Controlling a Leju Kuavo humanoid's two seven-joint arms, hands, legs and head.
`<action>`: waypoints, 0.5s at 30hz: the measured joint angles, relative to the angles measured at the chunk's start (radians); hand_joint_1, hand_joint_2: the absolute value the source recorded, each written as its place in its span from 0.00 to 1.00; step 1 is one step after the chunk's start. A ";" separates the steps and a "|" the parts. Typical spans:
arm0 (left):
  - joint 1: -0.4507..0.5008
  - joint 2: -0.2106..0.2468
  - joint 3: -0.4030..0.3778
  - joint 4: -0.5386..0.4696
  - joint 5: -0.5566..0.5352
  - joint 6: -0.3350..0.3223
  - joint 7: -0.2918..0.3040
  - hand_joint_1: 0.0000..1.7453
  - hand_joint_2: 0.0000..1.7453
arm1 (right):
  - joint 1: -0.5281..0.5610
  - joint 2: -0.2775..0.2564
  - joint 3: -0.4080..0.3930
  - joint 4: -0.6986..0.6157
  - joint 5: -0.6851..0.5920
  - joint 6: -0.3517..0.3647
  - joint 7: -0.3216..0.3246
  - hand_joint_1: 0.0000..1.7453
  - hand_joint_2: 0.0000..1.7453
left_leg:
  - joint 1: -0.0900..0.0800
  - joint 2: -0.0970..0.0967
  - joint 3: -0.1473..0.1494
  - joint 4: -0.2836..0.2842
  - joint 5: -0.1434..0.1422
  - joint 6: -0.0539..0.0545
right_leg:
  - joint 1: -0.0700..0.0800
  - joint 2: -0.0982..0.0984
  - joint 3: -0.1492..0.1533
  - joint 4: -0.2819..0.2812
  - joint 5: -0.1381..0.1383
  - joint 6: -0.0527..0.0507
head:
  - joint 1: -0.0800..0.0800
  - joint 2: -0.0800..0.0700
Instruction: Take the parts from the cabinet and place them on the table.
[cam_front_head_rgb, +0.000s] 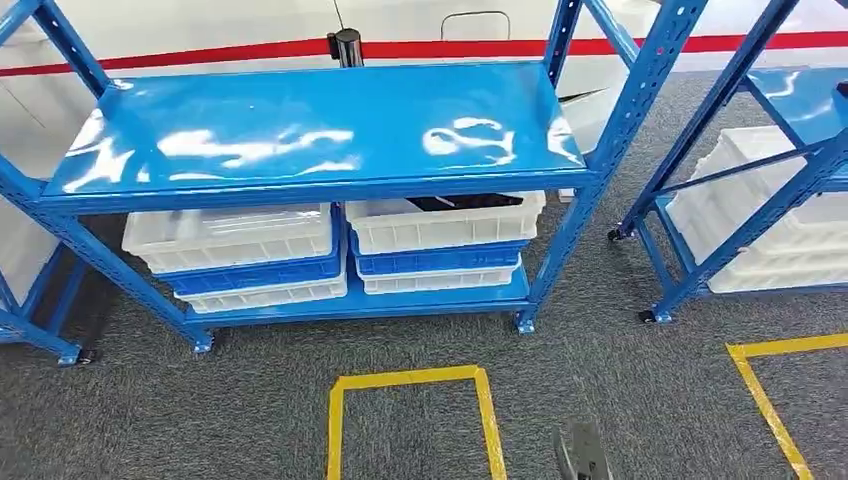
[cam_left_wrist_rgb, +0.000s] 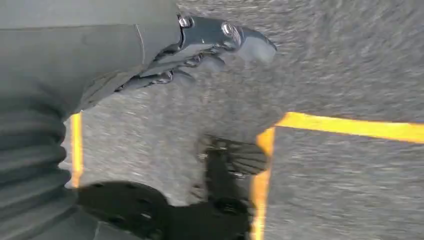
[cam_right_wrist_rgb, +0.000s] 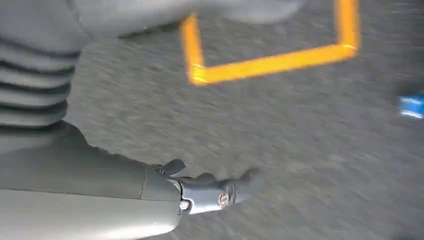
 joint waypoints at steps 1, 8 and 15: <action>0.004 0.004 -0.019 0.000 0.017 -0.004 0.008 0.00 1.00 | 0.010 -0.009 0.002 0.003 -0.006 0.011 0.012 0.00 1.00 | 0.000 0.000 0.000 0.000 0.000 0.000 | 0.000 0.000 0.000 0.000 0.000 0.000 | 0.000 0.000; 0.046 0.027 -0.177 -0.018 0.157 -0.044 0.052 0.00 1.00 | 0.057 -0.044 0.052 0.008 -0.066 0.076 0.073 0.00 1.00 | 0.002 0.000 0.001 0.000 0.000 0.000 | 0.002 0.000 0.000 0.000 0.000 0.000 | 0.000 0.000; 0.087 0.050 -0.339 -0.047 0.300 -0.084 0.093 0.00 1.00 | 0.101 -0.059 0.130 0.006 -0.126 0.142 0.131 0.00 1.00 | 0.002 0.000 0.001 0.000 0.000 0.000 | 0.002 0.000 0.000 0.000 0.000 0.000 | 0.001 0.000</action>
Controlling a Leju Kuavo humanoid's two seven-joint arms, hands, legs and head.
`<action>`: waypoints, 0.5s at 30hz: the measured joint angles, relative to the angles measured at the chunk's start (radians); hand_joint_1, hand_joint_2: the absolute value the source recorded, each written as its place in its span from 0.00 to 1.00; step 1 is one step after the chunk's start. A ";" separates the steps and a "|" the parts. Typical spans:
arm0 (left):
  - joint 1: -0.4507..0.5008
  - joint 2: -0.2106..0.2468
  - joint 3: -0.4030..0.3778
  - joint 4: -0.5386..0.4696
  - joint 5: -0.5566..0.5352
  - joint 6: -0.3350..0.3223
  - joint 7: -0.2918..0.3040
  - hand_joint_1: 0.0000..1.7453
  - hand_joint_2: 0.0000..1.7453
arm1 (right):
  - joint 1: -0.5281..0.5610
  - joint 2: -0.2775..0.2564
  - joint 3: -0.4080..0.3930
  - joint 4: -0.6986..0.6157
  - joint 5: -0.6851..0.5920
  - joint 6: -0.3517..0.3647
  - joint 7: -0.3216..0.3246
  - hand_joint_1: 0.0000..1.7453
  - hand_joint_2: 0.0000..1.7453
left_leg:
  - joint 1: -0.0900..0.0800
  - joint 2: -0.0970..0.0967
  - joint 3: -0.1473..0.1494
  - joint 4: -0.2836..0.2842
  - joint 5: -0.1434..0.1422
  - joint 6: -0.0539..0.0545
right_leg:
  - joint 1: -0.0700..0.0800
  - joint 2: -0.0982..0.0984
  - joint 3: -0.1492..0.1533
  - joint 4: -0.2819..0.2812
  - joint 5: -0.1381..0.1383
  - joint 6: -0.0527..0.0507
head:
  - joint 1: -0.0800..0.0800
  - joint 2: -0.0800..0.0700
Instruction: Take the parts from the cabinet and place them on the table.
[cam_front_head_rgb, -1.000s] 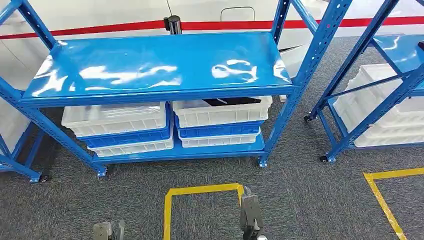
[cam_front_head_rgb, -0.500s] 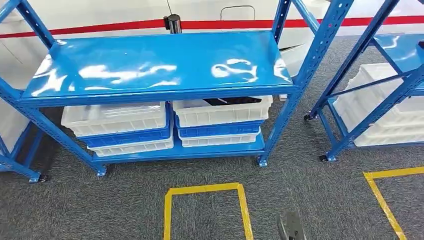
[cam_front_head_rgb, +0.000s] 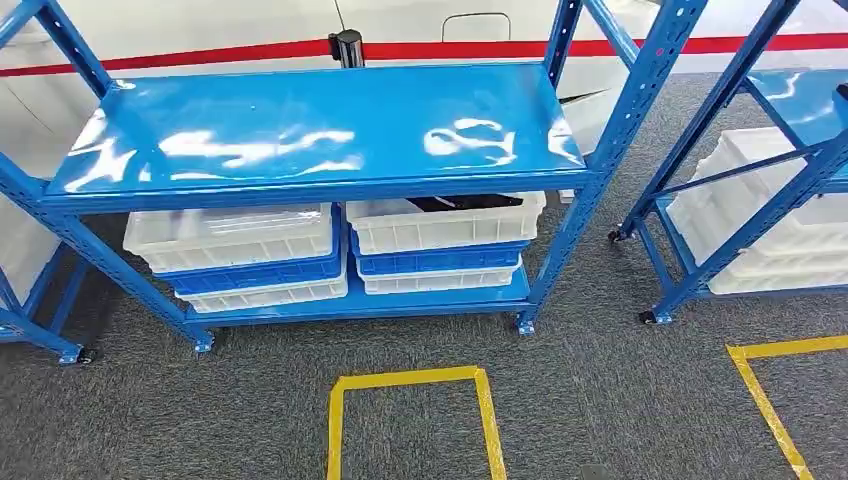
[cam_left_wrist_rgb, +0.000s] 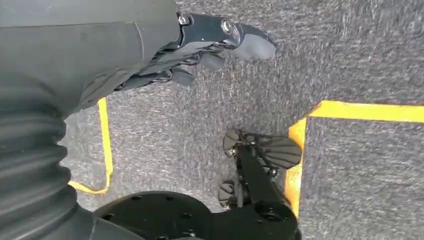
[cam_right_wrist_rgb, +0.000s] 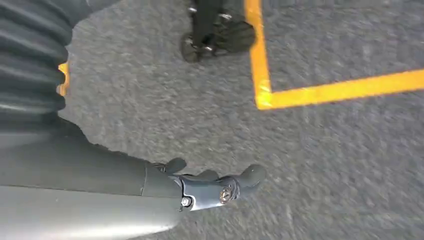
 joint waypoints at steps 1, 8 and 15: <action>0.006 0.003 -0.030 -0.006 0.025 -0.008 0.006 0.00 0.00 | 0.007 0.000 0.014 -0.003 -0.011 0.010 0.008 0.00 0.00 | 0.000 0.000 0.000 0.000 0.000 0.000 | 0.000 0.000 0.000 0.000 0.000 0.000 | 0.000 0.000; 0.043 0.025 -0.184 -0.037 0.151 -0.043 0.044 0.00 0.00 | 0.047 -0.004 0.093 -0.024 -0.064 0.070 0.059 0.00 0.00 | 0.000 0.000 0.000 0.000 0.000 0.000 | 0.000 0.000 0.000 0.000 0.000 0.000 | 0.000 0.000; 0.082 0.046 -0.344 -0.070 0.289 -0.083 0.085 0.00 0.00 | 0.090 -0.008 0.176 -0.051 -0.120 0.134 0.115 0.00 0.00 | 0.000 0.000 0.000 0.000 0.000 0.000 | 0.000 0.000 0.000 0.000 0.000 0.000 | 0.000 0.000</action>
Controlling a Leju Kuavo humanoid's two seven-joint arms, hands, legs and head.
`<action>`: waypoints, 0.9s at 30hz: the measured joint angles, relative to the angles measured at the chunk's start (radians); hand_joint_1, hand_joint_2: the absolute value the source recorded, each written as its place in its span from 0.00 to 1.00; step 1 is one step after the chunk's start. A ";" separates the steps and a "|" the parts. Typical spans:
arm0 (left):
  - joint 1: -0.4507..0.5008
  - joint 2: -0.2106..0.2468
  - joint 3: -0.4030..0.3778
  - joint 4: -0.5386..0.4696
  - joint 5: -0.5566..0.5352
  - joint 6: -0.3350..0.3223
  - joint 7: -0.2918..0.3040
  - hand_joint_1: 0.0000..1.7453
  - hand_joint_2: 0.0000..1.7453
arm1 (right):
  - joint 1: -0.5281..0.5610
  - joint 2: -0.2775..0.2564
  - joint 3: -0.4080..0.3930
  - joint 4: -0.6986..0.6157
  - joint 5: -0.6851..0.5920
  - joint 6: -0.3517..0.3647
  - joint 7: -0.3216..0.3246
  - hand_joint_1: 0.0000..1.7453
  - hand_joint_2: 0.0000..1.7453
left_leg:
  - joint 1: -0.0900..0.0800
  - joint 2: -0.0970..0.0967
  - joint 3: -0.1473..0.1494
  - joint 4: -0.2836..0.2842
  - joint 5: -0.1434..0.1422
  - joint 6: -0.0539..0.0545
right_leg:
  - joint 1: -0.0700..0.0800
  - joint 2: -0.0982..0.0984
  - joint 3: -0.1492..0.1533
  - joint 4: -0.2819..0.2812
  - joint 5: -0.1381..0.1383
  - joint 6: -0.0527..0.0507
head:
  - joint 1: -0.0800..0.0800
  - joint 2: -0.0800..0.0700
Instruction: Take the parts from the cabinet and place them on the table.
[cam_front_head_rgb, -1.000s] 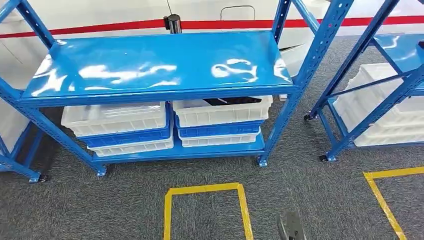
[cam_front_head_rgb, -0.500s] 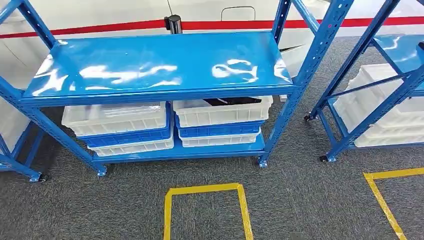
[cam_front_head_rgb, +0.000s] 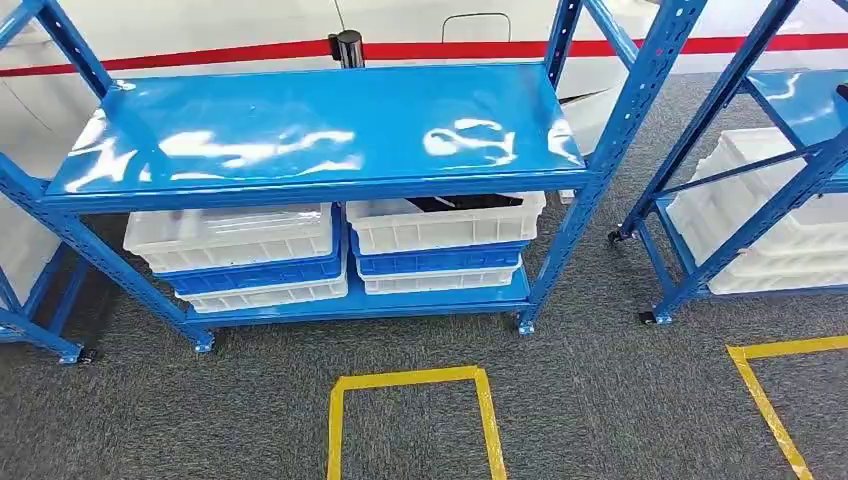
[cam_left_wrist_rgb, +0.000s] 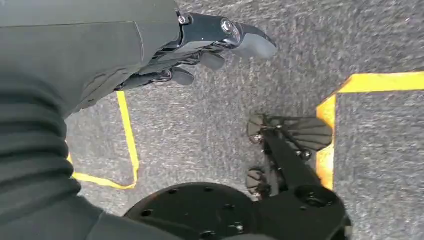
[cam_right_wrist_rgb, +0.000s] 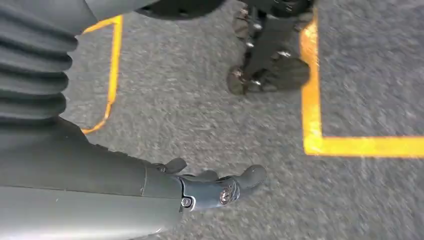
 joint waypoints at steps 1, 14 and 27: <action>0.005 0.002 -0.020 -0.003 0.019 -0.004 0.005 0.00 0.00 | 0.005 0.000 0.010 -0.003 -0.008 0.009 0.007 0.00 0.00 | 0.000 0.000 0.000 0.000 0.000 0.000 | 0.000 0.000 0.000 0.000 0.000 0.000 | 0.000 0.000; 0.033 0.020 -0.152 -0.031 0.126 -0.032 0.035 0.00 0.00 | 0.034 -0.003 0.076 -0.028 -0.053 0.060 0.053 0.00 0.00 | 0.000 0.000 0.000 0.000 0.000 0.000 | 0.000 0.000 0.000 0.000 0.000 0.000 | 0.000 0.000; 0.036 0.023 -0.157 -0.034 0.126 -0.034 0.035 0.00 0.00 | 0.038 -0.003 0.083 -0.034 -0.053 0.060 0.053 0.00 0.00 | 0.000 0.000 0.000 0.000 0.000 0.000 | 0.000 0.000 0.000 0.000 0.000 0.000 | 0.000 0.000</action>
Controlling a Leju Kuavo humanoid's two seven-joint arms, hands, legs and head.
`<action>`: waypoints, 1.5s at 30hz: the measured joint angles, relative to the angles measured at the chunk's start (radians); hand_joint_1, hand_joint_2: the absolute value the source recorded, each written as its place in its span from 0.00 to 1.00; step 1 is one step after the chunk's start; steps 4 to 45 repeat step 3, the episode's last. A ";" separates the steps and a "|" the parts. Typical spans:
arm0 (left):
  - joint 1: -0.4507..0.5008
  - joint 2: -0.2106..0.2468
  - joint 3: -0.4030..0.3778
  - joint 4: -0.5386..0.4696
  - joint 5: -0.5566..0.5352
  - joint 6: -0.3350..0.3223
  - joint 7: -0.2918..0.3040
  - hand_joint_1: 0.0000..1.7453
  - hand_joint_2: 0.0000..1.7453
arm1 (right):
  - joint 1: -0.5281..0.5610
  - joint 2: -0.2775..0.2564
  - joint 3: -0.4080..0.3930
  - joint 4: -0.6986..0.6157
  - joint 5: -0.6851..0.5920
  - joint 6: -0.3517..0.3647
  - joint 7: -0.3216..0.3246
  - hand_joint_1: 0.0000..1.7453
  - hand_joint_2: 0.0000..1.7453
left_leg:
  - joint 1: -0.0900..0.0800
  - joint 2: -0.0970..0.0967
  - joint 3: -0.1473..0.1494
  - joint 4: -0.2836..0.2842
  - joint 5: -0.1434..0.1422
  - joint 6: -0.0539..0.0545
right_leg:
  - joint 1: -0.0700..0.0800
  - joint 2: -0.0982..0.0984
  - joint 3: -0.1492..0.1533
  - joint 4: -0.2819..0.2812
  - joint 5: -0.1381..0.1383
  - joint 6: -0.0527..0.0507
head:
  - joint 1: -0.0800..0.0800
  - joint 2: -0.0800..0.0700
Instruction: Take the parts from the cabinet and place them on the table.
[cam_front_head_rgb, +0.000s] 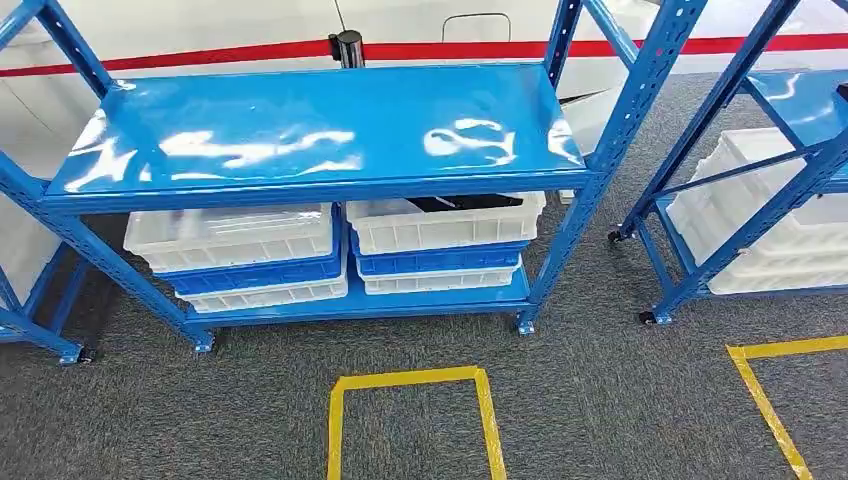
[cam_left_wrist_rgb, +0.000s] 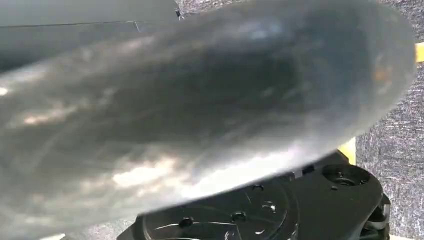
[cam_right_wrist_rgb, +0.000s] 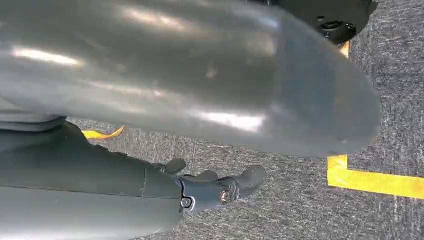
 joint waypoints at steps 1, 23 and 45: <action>0.000 0.000 0.000 0.000 0.000 0.000 0.000 0.00 0.00 | 0.000 0.000 0.000 0.000 0.000 0.000 0.000 0.00 0.00 | 0.000 0.000 0.000 0.000 0.000 0.000 | 0.000 0.000 0.000 0.000 0.000 0.000 | 0.000 0.000; 0.001 0.000 0.000 0.000 0.000 0.000 0.000 0.00 0.00 | 0.000 0.000 0.000 -0.001 0.000 0.000 0.000 0.00 0.00 | 0.000 0.000 0.000 0.000 0.000 0.000 | 0.000 0.000 0.000 0.000 0.000 0.000 | 0.000 0.000; 0.001 0.000 0.000 0.000 0.000 0.000 0.000 0.00 0.00 | 0.000 0.000 0.000 -0.001 0.000 0.000 0.000 0.00 0.00 | 0.000 0.000 0.000 0.000 0.000 0.000 | 0.000 0.000 0.000 0.000 0.000 0.000 | 0.000 0.000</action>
